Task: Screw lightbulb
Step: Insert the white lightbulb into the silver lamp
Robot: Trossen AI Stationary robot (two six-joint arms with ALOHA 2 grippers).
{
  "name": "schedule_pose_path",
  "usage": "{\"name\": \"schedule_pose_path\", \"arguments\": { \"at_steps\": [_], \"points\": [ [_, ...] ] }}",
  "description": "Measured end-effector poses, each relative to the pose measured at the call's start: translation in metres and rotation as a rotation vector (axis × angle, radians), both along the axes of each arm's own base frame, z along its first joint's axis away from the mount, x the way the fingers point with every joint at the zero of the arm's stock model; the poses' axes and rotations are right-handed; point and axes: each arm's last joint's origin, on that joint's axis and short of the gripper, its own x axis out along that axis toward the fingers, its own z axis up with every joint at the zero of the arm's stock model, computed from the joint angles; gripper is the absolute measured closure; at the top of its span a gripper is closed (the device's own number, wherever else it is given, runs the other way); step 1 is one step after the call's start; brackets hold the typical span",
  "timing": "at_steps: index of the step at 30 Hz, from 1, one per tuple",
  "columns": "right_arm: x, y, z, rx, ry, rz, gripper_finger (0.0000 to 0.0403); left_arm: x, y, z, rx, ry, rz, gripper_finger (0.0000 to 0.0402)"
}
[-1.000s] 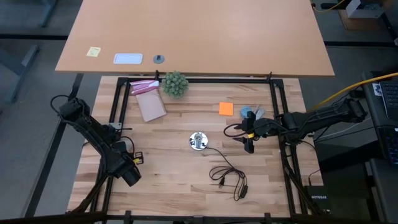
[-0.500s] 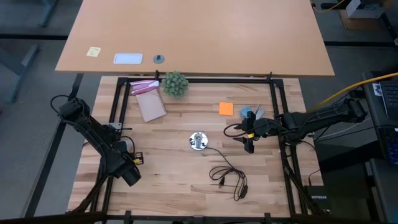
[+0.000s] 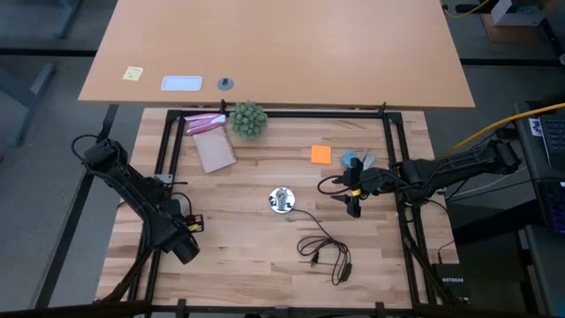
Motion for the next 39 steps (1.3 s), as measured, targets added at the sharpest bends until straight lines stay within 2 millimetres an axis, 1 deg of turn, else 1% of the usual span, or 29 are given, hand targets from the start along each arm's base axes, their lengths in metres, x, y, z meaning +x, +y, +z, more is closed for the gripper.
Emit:
{"name": "schedule_pose_path", "arguments": {
  "at_steps": [8,13,26,39],
  "points": [
    [0.000,0.000,0.000,0.000,0.000,0.000,0.0157,-0.006,0.006,-0.022,-0.011,-0.005,-0.012,0.0110],
    [0.000,0.000,0.000,0.000,0.000,0.000,0.0157,-0.009,0.009,-0.031,-0.017,-0.003,-0.009,0.0110],
    [0.000,0.000,0.000,0.000,0.000,0.000,0.0157,-0.018,0.019,-0.043,0.029,0.031,0.018,0.0110],
    [0.000,0.000,0.000,0.000,-0.001,0.000,0.0157,-0.016,0.018,-0.044,0.015,0.005,0.039,0.0110]
  ]
}}
